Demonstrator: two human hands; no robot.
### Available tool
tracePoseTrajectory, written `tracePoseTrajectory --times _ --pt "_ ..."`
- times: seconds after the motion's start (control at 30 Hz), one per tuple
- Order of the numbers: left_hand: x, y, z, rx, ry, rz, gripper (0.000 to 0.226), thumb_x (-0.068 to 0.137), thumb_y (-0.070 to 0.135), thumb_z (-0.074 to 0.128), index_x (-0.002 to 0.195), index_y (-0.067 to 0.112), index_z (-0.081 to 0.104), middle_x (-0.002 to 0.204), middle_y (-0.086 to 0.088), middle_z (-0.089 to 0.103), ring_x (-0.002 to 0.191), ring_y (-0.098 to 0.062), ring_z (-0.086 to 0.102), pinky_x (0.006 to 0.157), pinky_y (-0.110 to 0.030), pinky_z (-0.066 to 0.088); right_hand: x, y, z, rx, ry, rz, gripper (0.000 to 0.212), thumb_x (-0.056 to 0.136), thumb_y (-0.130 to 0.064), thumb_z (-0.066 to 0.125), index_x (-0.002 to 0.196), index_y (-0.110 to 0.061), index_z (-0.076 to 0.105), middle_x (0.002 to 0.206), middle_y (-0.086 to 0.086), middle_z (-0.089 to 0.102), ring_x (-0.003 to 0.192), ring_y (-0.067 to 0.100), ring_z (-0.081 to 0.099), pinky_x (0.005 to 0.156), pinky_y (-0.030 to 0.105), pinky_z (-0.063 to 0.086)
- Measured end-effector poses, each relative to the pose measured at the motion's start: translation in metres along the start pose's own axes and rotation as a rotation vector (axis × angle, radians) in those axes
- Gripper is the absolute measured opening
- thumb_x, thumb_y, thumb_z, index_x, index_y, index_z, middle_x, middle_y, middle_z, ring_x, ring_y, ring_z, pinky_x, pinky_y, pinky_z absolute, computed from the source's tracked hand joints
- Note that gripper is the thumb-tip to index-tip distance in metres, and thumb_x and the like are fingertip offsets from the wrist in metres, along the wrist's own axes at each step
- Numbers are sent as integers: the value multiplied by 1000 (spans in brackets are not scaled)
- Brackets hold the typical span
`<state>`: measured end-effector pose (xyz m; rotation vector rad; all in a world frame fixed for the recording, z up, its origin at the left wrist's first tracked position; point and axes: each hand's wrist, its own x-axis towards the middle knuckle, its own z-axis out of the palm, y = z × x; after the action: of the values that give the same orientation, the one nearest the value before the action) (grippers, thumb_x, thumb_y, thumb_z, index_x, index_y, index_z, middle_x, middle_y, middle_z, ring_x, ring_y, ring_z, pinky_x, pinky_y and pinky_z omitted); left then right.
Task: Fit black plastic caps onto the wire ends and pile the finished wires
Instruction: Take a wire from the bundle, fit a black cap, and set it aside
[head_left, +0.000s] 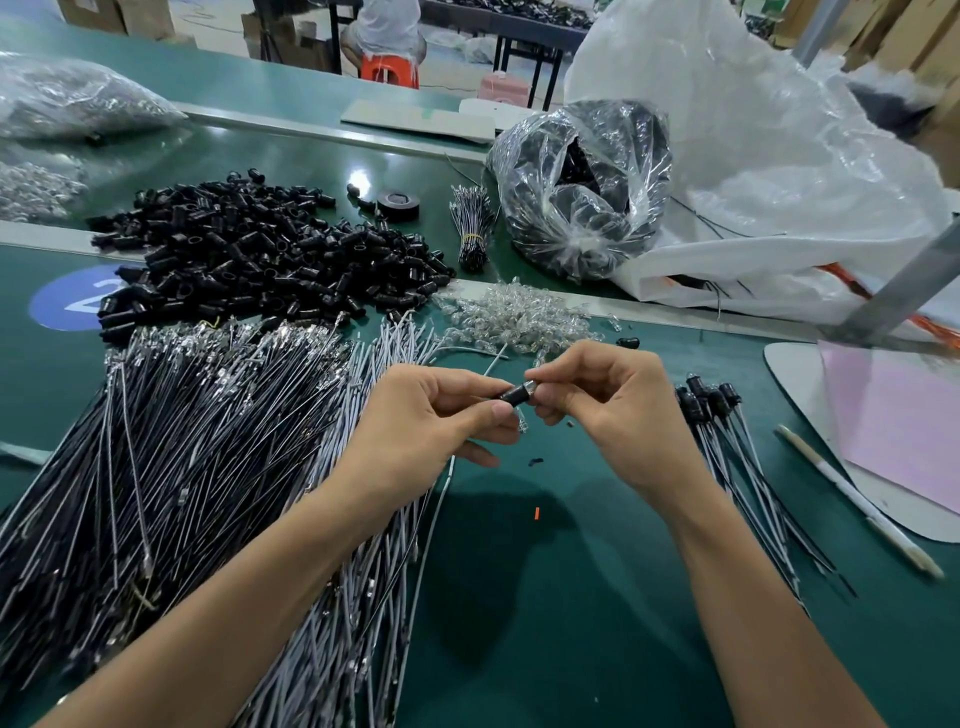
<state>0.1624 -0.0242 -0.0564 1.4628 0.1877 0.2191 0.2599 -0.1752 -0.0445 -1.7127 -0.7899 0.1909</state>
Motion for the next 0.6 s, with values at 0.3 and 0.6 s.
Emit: tracePoseTrajectory --times 0.3,0.6 --pt "-3 2 0 -30 -41 27 19 85 -6 64 89 11 72 75 -11 75 70 -22 74 60 -20 56 -2 -2 -2 48 -59 -14 29 79 17 67 73 -12 68 62 3 65 56 12 59 61 20 51" --pt "-2 1 0 -24 -83 41 16 82 -5 66 89 8 73 75 -14 75 68 -22 74 60 -21 57 -3 -2 -6 132 -135 34 32 76 22 64 76 -10 69 59 -2 66 55 10 60 61 19 51"
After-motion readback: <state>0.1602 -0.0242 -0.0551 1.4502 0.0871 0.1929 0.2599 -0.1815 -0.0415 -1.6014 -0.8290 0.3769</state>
